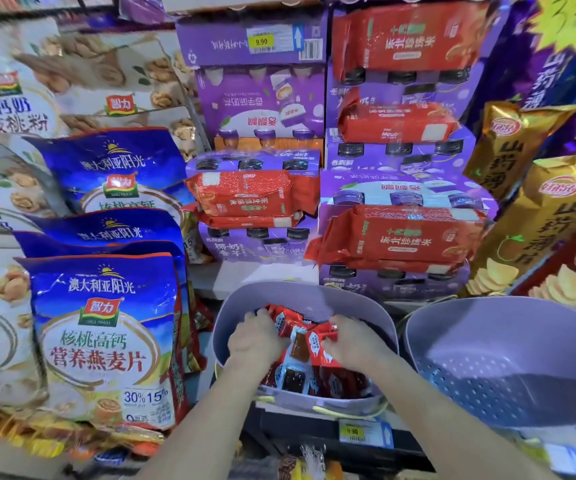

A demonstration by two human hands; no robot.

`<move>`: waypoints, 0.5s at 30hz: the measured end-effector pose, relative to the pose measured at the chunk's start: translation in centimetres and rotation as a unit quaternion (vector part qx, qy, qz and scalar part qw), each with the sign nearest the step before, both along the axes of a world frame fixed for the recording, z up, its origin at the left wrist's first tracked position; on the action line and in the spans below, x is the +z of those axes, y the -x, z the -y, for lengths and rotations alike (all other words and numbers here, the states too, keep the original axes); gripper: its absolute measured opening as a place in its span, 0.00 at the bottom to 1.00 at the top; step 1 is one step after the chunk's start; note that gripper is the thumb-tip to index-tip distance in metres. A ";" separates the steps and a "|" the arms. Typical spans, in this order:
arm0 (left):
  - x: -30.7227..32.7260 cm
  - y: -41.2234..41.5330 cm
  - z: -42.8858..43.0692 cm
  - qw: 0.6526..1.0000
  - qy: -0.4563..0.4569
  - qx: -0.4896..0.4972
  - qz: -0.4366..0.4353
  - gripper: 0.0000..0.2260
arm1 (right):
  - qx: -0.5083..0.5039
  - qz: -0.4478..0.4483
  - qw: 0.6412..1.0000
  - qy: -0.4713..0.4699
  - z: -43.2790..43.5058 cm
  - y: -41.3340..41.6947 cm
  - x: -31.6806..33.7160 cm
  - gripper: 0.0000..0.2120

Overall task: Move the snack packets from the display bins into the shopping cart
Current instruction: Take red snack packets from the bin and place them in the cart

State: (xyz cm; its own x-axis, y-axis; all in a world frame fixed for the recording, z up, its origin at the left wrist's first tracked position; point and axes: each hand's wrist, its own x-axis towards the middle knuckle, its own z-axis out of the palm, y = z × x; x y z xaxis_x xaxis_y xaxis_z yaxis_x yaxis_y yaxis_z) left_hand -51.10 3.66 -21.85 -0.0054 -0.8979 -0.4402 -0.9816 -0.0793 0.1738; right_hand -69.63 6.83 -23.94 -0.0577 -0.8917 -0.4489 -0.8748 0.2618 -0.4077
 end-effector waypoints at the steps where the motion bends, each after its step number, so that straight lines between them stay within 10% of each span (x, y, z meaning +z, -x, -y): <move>1: 0.4 -0.1 -0.5 1.000 0.013 -0.011 0.015 0.31 | 0.019 -0.020 1.000 0.001 -0.4 0.0 0.5 0.23; 15: 7.8 -4.3 -16.3 0.976 0.177 0.027 0.124 0.26 | 0.199 -0.194 0.941 0.191 -10.0 -2.5 7.0 0.25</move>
